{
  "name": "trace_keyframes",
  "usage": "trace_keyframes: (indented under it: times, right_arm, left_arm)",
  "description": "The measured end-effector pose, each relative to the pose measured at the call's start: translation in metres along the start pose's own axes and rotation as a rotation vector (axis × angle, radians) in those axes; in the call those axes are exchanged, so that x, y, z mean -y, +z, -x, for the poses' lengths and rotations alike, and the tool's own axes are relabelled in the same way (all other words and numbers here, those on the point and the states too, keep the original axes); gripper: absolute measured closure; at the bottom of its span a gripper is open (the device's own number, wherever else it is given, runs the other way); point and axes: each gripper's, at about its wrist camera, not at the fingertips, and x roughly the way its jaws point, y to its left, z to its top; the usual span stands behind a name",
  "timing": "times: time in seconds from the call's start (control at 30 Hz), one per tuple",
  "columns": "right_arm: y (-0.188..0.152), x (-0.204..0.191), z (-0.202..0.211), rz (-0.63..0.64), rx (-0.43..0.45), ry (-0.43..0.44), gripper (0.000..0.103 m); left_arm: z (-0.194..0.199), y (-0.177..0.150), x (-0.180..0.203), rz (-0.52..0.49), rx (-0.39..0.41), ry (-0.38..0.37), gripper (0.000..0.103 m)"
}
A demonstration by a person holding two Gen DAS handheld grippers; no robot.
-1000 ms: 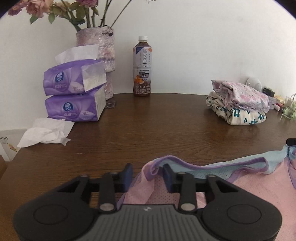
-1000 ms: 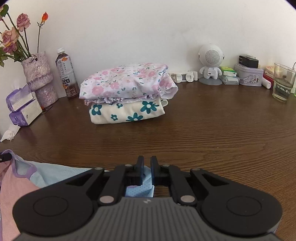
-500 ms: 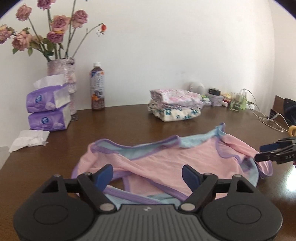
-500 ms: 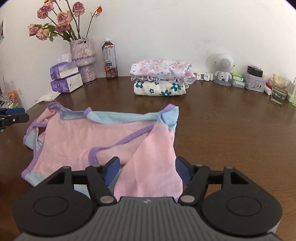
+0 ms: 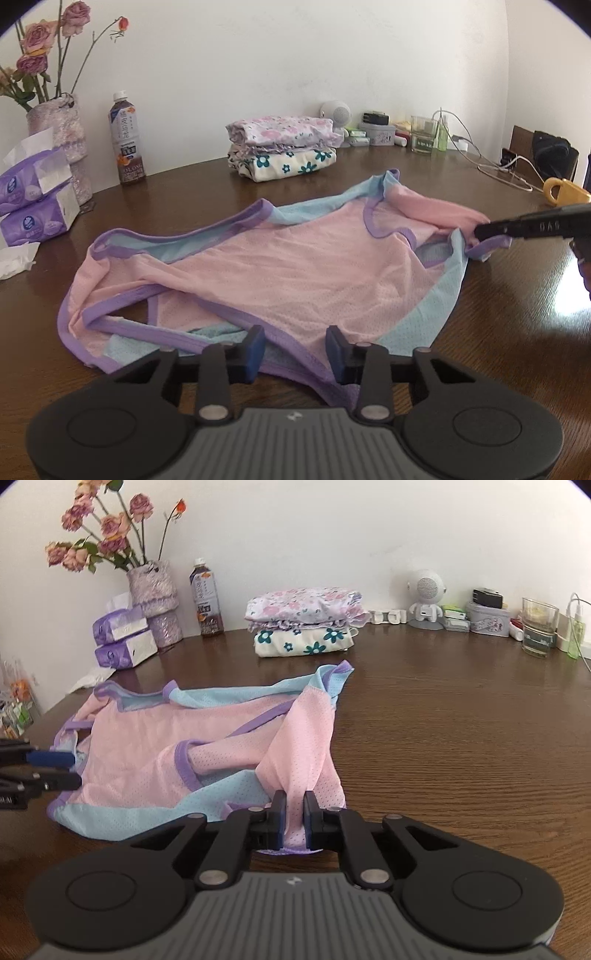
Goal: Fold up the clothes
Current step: 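Lay the garment flat on the table and open both grippers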
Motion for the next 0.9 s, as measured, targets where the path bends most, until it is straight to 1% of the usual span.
trace_keyframes:
  times: [0.1,0.13,0.17,0.27,0.4,0.47,0.6,0.77,0.8,0.87,0.9]
  right_arm:
    - [0.001,0.015,0.011,-0.077,0.035,0.007,0.099]
    - [0.001,0.020,0.015,-0.099,0.045,0.009,0.100]
    - [0.001,0.024,0.018,-0.117,0.054,0.010,0.101]
    - [0.003,0.038,0.030,-0.166,0.088,0.015,0.101]
    - [0.004,0.058,0.047,-0.211,0.130,-0.025,0.101]
    - [0.003,0.069,0.052,-0.227,0.140,-0.066,0.101]
    - [0.000,0.083,0.054,-0.230,0.129,-0.135,0.101]
    - [-0.003,0.080,0.042,-0.156,0.090,-0.219,0.101]
    - [-0.004,0.079,0.038,-0.146,0.079,-0.229,0.101]
    - [-0.006,0.078,0.032,-0.133,0.051,-0.249,0.100]
    - [-0.007,0.077,0.031,-0.133,0.045,-0.252,0.098]
  left_arm:
    - [0.000,-0.002,0.005,-0.039,-0.003,-0.007,0.086]
    - [0.000,-0.002,0.007,-0.056,-0.003,-0.009,0.095]
    - [0.001,-0.004,0.011,-0.083,-0.002,-0.012,0.098]
    - [0.007,-0.008,0.022,-0.155,0.000,0.003,0.098]
    - [0.011,-0.011,0.020,-0.152,-0.001,0.005,0.098]
    - [0.013,-0.012,0.019,-0.156,-0.001,0.006,0.098]
    - [0.017,-0.015,0.019,-0.157,0.001,0.007,0.098]
    - [0.022,-0.017,0.018,-0.150,0.002,0.006,0.098]
    - [0.023,-0.017,0.017,-0.143,0.004,0.003,0.097]
    - [0.027,-0.017,0.015,-0.125,0.018,-0.003,0.086]
    - [0.031,-0.016,0.013,-0.113,0.030,-0.005,0.084]
